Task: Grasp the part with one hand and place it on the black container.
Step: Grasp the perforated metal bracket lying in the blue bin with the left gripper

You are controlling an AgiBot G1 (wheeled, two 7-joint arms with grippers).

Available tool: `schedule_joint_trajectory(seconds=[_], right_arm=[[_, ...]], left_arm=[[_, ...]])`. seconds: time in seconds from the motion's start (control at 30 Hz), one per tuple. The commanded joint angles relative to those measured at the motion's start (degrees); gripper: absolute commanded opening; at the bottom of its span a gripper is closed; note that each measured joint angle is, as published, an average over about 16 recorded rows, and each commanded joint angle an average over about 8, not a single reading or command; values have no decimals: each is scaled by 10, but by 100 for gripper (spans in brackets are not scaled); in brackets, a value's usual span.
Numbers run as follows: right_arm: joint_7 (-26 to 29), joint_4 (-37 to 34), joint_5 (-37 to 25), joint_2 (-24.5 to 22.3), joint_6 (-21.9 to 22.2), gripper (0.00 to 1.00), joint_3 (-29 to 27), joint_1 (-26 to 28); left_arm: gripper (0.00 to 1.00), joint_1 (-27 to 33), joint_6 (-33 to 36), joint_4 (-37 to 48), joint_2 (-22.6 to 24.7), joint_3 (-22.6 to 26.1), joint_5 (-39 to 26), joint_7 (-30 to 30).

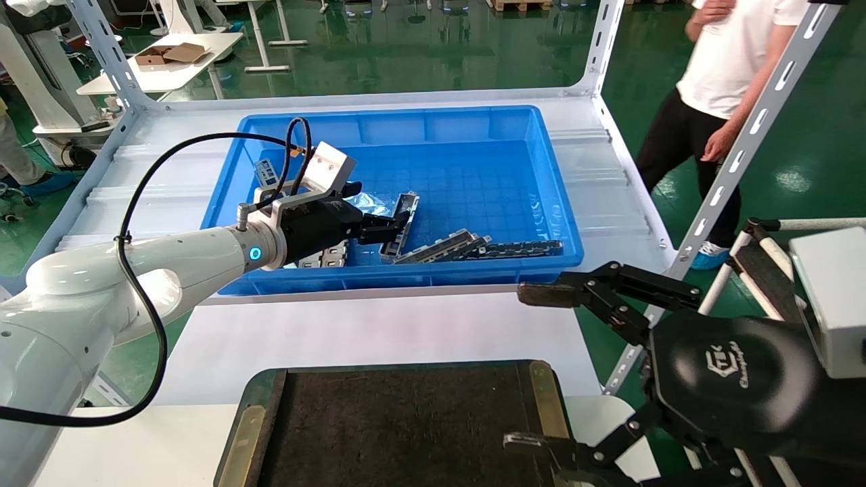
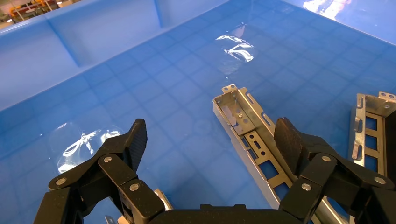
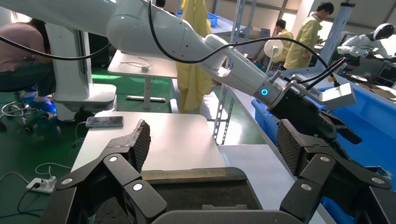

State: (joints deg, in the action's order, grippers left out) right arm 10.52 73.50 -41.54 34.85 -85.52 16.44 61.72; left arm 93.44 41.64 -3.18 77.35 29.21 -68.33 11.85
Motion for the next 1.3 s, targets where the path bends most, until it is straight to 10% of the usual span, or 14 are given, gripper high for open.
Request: schedule_joint_trajectory(seconds=[0.03,1.3], right_arm=[[0,0,0,0,0,0,0,0],[-1,0,1,-1,1,0,1,0]], left_arm=[[0,-1,-1,-2,0,1,1,-3],[0,-11,1,-2,-4,14,8,-27]])
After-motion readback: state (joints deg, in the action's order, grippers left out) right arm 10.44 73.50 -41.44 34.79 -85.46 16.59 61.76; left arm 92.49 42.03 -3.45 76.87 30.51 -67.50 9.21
